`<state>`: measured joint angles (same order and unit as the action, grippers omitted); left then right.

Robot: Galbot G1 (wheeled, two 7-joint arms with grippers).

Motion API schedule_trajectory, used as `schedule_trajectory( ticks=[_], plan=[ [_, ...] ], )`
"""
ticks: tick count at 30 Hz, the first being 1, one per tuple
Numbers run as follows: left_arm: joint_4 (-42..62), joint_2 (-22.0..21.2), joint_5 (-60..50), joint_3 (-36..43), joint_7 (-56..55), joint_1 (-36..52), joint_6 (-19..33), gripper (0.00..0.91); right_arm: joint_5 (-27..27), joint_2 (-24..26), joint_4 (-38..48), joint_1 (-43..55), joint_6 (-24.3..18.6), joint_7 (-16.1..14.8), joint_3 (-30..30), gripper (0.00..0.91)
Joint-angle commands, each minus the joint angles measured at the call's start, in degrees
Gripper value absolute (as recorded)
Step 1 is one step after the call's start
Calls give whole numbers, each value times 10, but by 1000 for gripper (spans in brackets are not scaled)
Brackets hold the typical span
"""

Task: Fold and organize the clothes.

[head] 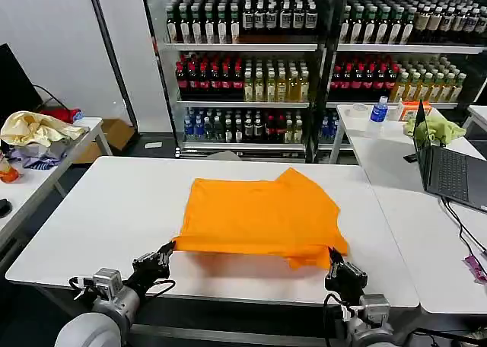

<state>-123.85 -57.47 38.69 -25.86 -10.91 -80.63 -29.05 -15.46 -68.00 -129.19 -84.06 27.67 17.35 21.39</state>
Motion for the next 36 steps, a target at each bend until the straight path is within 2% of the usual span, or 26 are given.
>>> schedule_trajectory(
  ticks=[1,15,31,33,35,36],
  plan=[
    [93,2,4,41,6,97,0,10,-9,22,72,121,1,-2,-26,0],
    [199,-3,-4,128,13,218,0,10,-24,38,196,254,18,-9,-86,0],
    [226,-16,-20,146,11,246,3,10,7,19,249,260,0,-10,-94,0],
    [225,-18,-21,145,11,242,3,20,12,14,256,259,-1,-9,-94,0],
    [224,-19,-22,146,12,238,3,91,14,12,259,258,-3,-9,-94,0],
    [223,-20,-24,146,13,236,3,302,16,11,261,258,-3,-9,-95,595]
  ],
)
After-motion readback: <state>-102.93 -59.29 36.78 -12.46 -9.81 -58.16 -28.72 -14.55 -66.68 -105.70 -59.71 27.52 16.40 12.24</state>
